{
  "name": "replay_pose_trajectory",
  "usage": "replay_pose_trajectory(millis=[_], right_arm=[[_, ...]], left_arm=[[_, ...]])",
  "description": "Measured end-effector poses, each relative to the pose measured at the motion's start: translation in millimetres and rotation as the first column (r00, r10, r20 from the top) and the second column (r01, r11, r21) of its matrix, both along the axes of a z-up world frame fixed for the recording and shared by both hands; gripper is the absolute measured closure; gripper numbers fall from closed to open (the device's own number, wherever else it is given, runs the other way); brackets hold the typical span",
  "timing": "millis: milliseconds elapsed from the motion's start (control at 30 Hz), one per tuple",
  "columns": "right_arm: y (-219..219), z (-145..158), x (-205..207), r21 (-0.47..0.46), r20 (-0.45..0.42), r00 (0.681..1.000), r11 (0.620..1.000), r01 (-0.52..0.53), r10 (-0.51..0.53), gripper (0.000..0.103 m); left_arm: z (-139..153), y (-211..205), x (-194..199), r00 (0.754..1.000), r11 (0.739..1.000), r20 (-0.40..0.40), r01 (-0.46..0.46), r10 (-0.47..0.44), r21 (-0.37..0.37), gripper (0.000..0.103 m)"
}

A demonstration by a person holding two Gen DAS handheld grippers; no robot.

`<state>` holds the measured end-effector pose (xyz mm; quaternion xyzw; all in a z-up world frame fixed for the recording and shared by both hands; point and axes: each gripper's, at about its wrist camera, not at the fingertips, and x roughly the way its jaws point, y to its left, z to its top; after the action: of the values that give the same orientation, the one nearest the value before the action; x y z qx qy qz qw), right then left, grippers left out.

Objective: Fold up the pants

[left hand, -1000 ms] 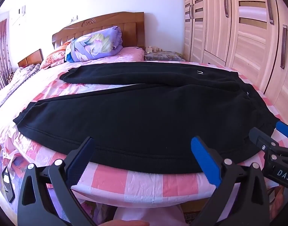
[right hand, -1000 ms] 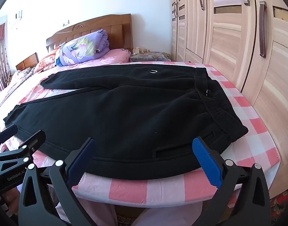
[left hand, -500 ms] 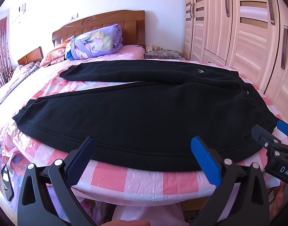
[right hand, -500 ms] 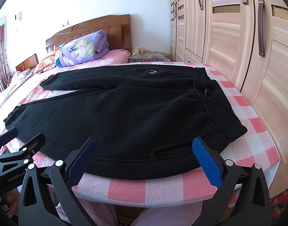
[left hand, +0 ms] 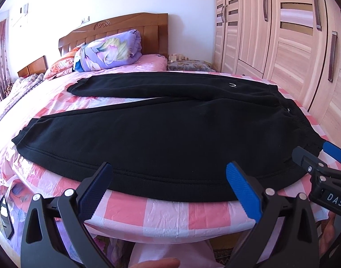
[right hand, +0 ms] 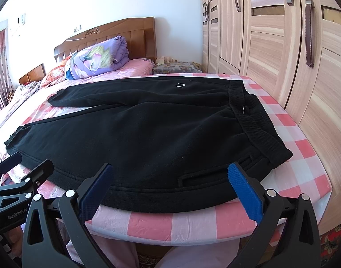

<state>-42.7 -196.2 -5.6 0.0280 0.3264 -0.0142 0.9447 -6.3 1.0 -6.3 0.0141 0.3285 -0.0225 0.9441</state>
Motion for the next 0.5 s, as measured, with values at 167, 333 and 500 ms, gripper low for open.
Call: replay_pose_trajectory(millis=[167,333,500], right_arm=[[0,0,0,0.002,-0.003,1.000,1.000,0.000,0.000,0.004],[-1,2,0,0.002,-0.006,1.000,1.000,-0.006,0.006,0.004],[-1,3,0,0.001,-0.004,1.000,1.000,-0.006,0.006,0.004]], left_arm=[[0,5,-1,0.999,0.999,0.003,-0.036,0.036,-0.012,0.001],[-3,9,0,0.998,0.998,-0.006,-0.061,0.061,-0.015,0.001],[-5,13,2,0.997,0.997,-0.017,-0.073,0.072,-0.018,0.001]])
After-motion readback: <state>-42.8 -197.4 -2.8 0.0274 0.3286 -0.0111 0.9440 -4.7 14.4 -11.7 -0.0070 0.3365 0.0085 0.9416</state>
